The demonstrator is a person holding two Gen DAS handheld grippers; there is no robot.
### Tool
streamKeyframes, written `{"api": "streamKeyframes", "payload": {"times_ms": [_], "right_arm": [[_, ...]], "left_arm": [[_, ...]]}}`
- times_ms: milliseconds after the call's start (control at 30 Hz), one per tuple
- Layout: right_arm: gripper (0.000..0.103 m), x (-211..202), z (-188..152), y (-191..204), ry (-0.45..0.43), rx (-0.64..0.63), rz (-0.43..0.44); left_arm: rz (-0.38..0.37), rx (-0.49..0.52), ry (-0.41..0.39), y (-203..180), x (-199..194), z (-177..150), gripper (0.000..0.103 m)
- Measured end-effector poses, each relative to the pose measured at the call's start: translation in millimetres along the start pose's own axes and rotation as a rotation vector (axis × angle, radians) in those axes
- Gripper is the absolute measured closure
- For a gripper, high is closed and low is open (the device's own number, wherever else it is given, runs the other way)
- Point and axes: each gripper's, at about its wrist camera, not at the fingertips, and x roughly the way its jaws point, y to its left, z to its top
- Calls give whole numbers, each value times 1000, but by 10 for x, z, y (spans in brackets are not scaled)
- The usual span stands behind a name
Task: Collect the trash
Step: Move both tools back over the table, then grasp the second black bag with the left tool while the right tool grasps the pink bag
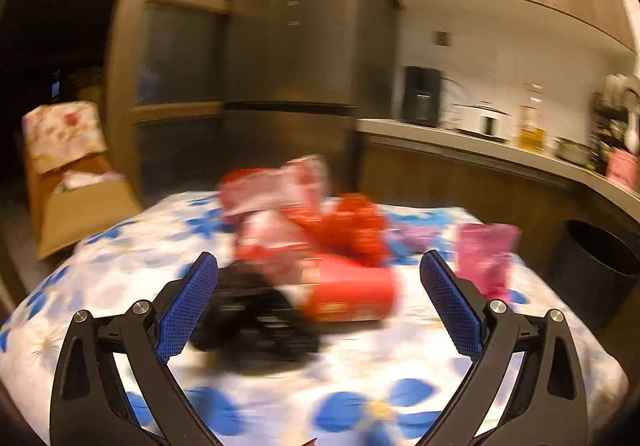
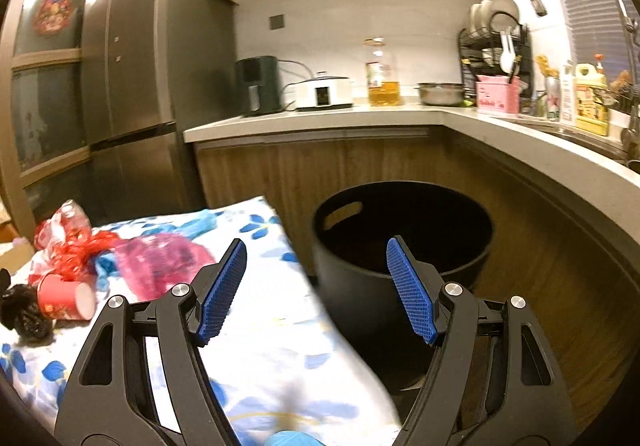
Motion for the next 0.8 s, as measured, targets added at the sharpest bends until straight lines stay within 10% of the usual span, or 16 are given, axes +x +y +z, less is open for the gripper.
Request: {"api": "streamKeyframes", "payload": {"times_ms": [367, 667, 800], "right_arm": [[31, 22, -117, 632, 24, -78, 88], [31, 278, -152, 947, 64, -101, 139], [31, 435, -157, 1085, 86, -103, 193]], "left_arm": [[22, -79, 140, 510, 331, -96, 13], [2, -61, 270, 484, 544, -239, 79], [-10, -66, 275, 497, 537, -262, 93]]}}
